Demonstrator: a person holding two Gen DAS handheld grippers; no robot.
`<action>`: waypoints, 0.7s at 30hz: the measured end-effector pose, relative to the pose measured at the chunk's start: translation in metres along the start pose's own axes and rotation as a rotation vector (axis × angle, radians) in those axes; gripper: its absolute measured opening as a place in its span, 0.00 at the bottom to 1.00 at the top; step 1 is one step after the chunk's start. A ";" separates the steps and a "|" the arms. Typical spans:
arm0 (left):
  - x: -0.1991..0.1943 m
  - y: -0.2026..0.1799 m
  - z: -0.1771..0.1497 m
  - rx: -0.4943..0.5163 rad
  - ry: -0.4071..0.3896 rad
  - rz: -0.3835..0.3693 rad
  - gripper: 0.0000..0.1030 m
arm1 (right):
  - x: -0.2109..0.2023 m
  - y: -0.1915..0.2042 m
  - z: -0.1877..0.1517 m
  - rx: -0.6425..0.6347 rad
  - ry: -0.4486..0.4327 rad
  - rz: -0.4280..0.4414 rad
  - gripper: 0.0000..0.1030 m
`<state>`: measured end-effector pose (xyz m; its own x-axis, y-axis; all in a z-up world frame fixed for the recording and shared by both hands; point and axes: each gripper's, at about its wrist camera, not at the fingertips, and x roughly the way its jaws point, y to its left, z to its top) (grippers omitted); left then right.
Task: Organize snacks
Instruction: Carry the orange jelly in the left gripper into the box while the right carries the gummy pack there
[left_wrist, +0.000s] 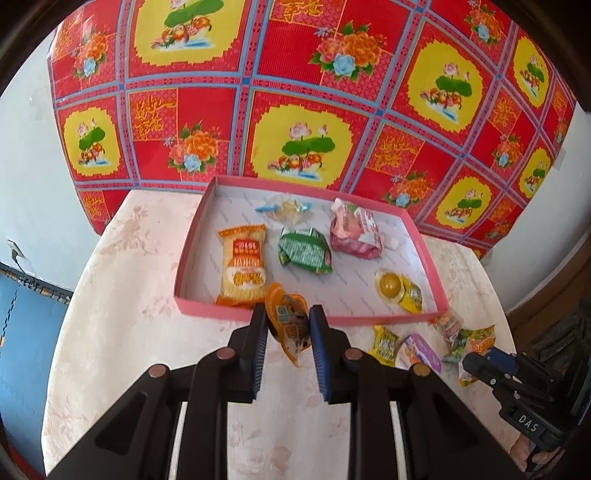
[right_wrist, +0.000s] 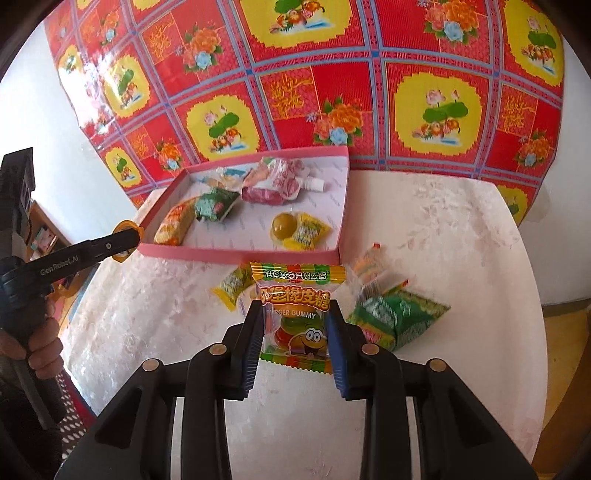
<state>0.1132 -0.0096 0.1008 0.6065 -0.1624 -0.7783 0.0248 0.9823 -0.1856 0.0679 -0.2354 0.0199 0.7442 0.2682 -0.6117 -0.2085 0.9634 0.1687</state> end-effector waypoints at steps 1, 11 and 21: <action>0.001 -0.001 0.002 0.002 -0.001 0.001 0.23 | 0.000 0.000 0.003 -0.001 -0.004 0.002 0.32; 0.027 -0.013 0.021 0.030 0.016 -0.031 0.23 | 0.011 0.000 0.035 0.004 -0.016 0.007 0.32; 0.057 -0.007 0.030 0.021 0.051 -0.039 0.23 | 0.040 0.002 0.067 0.028 -0.017 0.012 0.32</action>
<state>0.1714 -0.0232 0.0759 0.5633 -0.2045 -0.8005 0.0646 0.9768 -0.2041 0.1400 -0.2222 0.0474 0.7524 0.2795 -0.5964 -0.1999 0.9597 0.1976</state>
